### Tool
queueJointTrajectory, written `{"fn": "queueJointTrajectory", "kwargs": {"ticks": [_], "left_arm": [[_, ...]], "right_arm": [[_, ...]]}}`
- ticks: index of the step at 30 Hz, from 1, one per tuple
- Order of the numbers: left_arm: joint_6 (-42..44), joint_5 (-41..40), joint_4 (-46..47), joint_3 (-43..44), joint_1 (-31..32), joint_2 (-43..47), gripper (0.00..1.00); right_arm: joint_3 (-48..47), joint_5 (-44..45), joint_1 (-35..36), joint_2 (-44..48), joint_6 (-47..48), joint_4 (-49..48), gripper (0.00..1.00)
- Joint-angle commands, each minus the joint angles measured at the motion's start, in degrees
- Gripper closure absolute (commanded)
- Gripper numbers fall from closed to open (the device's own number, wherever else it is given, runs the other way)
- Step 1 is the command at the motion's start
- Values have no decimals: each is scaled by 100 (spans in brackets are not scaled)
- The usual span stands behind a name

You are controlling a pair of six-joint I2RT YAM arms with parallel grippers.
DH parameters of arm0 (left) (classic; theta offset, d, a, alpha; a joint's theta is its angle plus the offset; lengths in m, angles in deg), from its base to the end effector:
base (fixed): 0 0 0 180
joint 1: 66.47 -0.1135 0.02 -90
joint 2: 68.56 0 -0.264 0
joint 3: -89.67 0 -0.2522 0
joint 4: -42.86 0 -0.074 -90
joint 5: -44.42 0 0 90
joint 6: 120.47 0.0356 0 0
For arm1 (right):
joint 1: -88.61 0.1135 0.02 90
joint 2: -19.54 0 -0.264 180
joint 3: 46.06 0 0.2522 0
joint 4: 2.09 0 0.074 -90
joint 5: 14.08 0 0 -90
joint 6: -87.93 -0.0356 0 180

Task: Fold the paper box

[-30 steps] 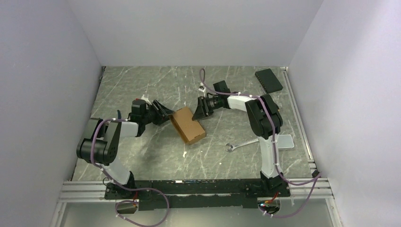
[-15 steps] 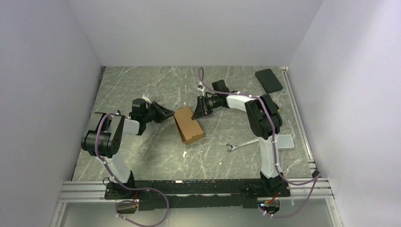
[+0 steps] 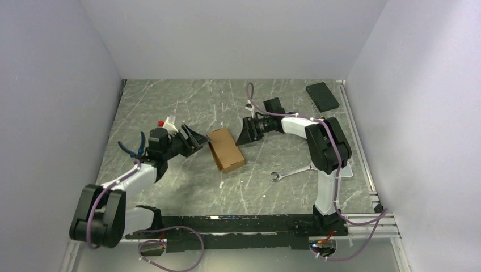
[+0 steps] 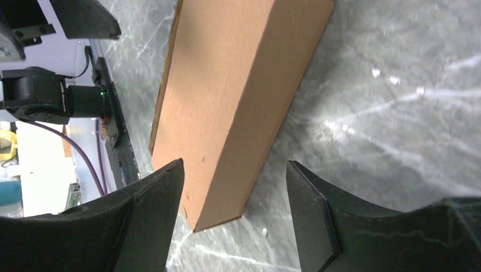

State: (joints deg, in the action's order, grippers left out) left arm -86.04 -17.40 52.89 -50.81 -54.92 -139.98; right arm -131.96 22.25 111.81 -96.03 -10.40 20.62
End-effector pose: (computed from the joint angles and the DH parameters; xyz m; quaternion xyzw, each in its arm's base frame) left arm 0.2394 -0.0661 0.1912 -0.1747 0.7960 -0.4684 0.3412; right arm 0.3666 0.1883 0.1515 -0.2536 0.8187 0.4894 0.1608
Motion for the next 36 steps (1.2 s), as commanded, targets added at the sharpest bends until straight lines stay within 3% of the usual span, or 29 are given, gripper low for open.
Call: {"fn": "queueJointTrajectory", "kwargs": {"ticks": [1,6,9,13,18,20,24,28,32,36], "left_arm": [[33,-262,-571,-475,429,632,22],[-308,-1056,-418,-881,1286,947,15],[-416,-1229,-165,-854,1551,619,15],[-505,-1329,47,-665,1730,82,16],[-704,-1379,433,-438,1985,-609,26],[-783,-1377,596,-337,2085,-857,35],[-871,-1405,659,-75,2193,-1170,68],[-847,-1455,429,205,2228,-1310,93],[-753,-1412,290,283,2237,-1282,91],[-523,-1491,-45,159,2235,-683,63]], "right_arm": [[500,-141,-35,411,109,-273,30],[867,-73,-59,617,-9,-530,31],[871,-137,-62,495,-103,-577,34],[940,-231,-61,364,-223,-727,39],[938,-239,-16,294,-256,-754,52],[939,-207,29,262,-250,-747,60],[921,-171,113,203,-224,-703,76],[897,-187,132,195,-182,-655,82],[834,-177,125,272,-56,-544,80],[719,-206,-2,490,202,-333,60]]}}
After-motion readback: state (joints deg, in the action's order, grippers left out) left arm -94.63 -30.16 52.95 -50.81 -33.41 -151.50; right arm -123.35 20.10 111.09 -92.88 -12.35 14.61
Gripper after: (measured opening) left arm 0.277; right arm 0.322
